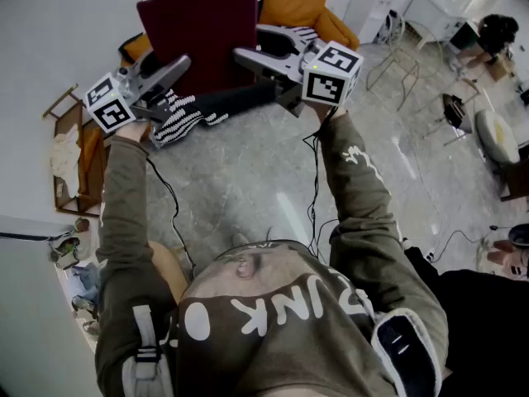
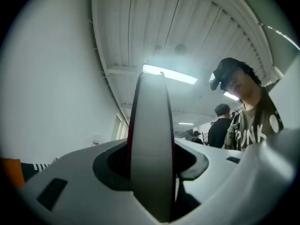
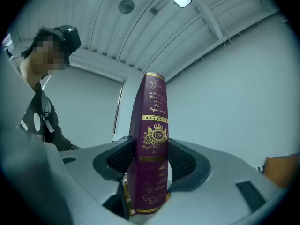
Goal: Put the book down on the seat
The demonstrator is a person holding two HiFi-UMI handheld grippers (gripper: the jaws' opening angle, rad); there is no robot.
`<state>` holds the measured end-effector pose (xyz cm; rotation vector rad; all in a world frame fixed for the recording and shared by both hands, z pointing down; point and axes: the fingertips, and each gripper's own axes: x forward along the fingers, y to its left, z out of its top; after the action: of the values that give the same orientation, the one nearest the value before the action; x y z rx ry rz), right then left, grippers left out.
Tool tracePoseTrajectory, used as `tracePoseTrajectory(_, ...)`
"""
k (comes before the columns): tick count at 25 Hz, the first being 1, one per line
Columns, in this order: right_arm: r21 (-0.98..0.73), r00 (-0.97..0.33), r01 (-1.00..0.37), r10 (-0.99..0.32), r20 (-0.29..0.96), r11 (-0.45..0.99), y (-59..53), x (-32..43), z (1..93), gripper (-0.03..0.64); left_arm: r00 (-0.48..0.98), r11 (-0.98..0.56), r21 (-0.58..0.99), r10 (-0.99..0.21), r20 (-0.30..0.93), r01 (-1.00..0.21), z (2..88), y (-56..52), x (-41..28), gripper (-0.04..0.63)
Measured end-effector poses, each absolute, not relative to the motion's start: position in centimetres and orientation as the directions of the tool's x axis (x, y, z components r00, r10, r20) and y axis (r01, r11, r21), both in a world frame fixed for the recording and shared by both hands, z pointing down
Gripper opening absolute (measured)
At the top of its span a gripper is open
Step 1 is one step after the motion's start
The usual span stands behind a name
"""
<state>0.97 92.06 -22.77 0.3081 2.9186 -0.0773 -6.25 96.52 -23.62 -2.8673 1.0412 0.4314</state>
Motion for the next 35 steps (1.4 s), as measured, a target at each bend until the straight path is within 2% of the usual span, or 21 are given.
tracePoseTrajectory(21,-0.031,-0.955,0.214,0.202,-0.216,0.976,91.2,1.2,-22.0,0.247,0.741,-0.77,0.004,-0.617,-0.266,-0.639,-23.1,95.5,-6.1,0.221)
tracePoseTrajectory(35,-0.067,-0.967,0.157,0.139,-0.213,0.985,82.7,8.5,-20.2,0.245,0.78,-0.808,0.041,-0.579,-0.24,-0.587,-21.5,86.5,1.0,0.221)
